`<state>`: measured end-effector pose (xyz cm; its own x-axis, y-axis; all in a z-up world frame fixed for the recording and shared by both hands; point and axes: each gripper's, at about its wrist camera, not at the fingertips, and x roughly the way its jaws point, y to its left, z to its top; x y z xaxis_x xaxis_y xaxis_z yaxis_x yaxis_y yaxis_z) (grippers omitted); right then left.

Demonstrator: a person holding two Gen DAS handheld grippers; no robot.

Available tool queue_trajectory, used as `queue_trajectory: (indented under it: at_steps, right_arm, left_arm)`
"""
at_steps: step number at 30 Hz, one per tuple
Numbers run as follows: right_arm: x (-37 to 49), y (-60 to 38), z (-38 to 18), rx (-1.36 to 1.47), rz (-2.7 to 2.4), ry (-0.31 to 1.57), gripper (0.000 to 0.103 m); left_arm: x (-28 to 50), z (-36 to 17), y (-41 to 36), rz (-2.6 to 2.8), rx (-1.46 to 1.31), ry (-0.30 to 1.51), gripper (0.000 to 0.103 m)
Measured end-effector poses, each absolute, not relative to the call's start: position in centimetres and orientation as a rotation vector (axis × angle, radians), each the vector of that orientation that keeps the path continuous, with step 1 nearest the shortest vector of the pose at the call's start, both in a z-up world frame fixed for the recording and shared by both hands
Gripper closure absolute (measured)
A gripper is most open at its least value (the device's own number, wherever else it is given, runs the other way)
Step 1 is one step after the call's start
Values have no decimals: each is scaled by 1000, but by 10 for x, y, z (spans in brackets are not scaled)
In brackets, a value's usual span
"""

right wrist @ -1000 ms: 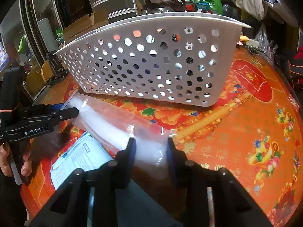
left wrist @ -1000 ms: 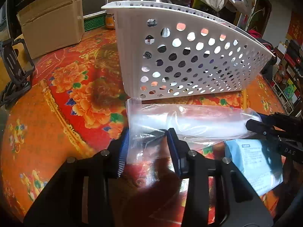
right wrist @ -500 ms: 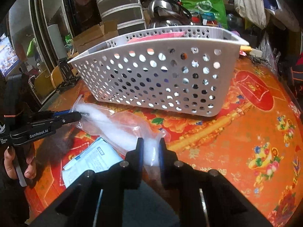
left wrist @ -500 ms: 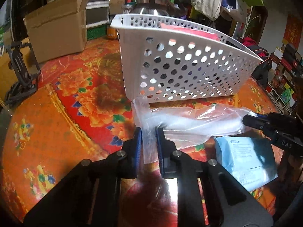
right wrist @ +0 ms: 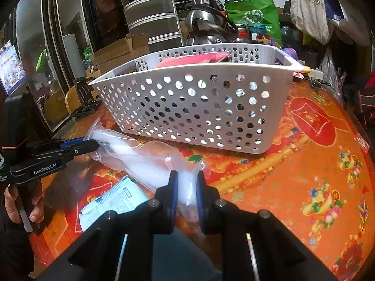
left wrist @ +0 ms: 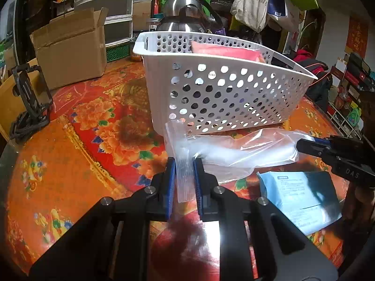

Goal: Organize soft objects
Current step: 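Lift the clear bag off the table with both tools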

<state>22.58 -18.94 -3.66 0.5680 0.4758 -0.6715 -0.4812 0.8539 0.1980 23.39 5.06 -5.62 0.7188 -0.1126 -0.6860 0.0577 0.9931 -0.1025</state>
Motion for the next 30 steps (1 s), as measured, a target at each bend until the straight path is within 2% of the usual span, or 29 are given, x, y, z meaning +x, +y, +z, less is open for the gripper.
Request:
queue_trajectory:
  at_steps: [30]
  right_arm:
    - [228,-193,-34,0,570,750,90]
  left_arm:
    - [231,-51,49,-116,-68,737,89]
